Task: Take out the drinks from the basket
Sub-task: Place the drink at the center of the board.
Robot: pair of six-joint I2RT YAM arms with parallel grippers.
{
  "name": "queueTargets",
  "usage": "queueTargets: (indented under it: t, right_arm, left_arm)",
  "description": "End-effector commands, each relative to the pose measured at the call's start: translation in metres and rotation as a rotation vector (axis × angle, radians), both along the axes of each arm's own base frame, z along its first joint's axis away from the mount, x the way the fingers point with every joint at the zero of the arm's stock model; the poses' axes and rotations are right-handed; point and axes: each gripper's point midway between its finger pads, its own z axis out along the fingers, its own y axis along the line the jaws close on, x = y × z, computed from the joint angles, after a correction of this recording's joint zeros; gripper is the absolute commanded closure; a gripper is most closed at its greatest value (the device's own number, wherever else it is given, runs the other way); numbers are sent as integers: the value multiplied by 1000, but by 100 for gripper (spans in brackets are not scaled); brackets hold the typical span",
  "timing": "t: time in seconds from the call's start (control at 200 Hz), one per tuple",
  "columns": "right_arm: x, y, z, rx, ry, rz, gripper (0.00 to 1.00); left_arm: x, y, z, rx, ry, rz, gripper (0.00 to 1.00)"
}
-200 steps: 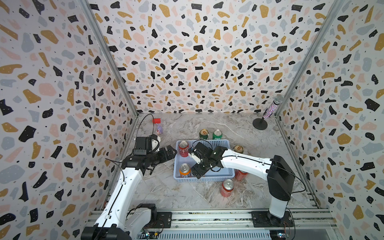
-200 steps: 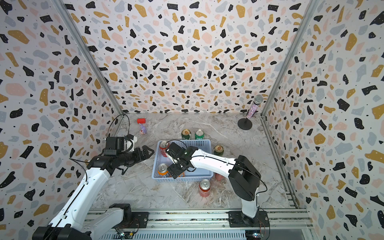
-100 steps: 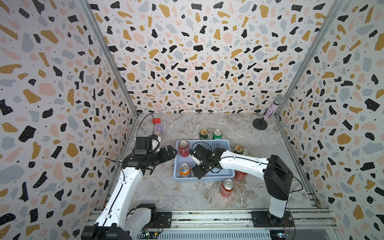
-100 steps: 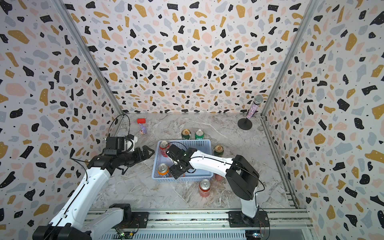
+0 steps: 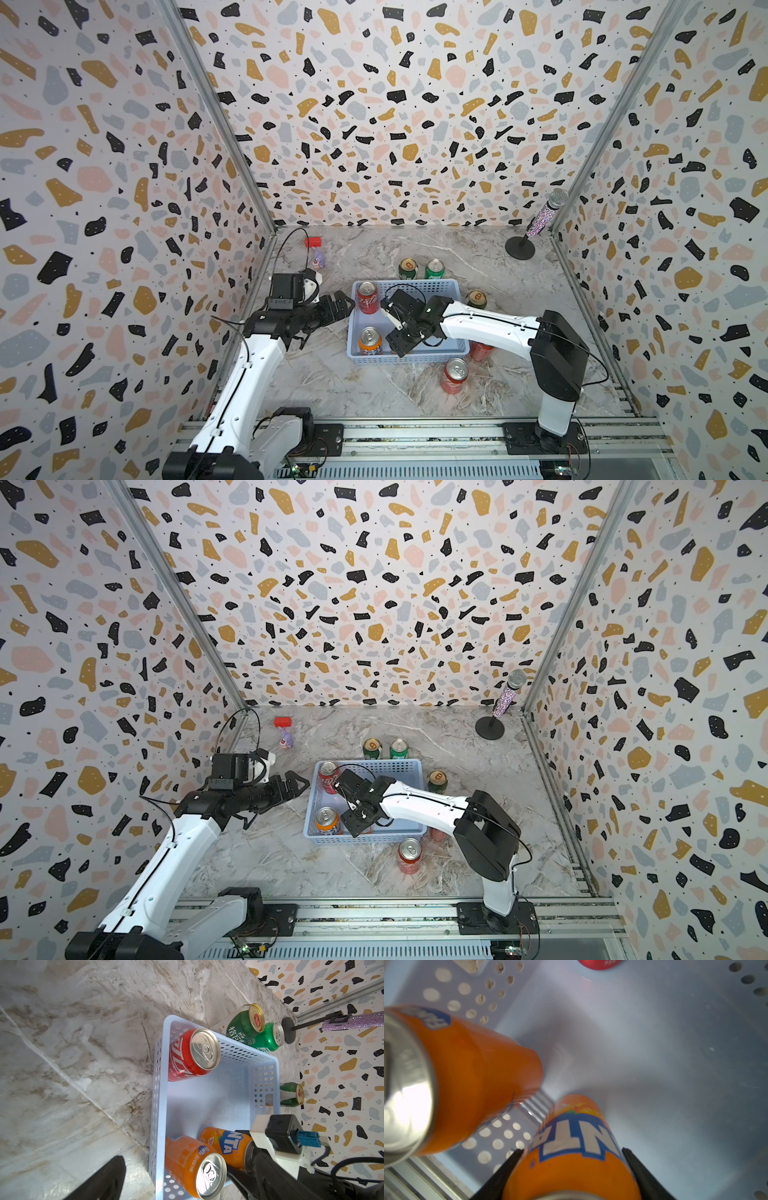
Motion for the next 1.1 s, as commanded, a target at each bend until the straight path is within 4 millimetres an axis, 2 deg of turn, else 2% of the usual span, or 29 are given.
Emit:
queueTargets:
  t: [0.0,0.23,0.405,0.526,0.676,0.701,0.816,1.091]
  right_arm:
    - [7,-2,53,80,-101,-7,71]
    - [15,-10,107,135,-212,-13,72]
    - [-1,-14,134,227,-207,28,73]
    - [-14,-20,144,292,-205,50,74]
    - [-32,-27,149,314,-211,105,74]
    - [-46,-22,148,314,-208,144,74]
    - [-63,-23,145,318,-212,181,74]
    - [-86,-37,111,233,-215,200,74]
  left_arm:
    - [5,-11,7,-63,-29,-47,0]
    - [6,-20,3,-115,0,-78,0]
    - [3,-31,7,-145,-9,-119,0]
    - [0,-38,7,-153,-8,-146,0]
    - [-2,-42,8,-153,-14,-163,0]
    - [-2,-42,7,-152,-13,-163,0]
    - [-2,-42,7,-144,-14,-161,0]
    - [-2,-33,12,-95,-56,-123,0]
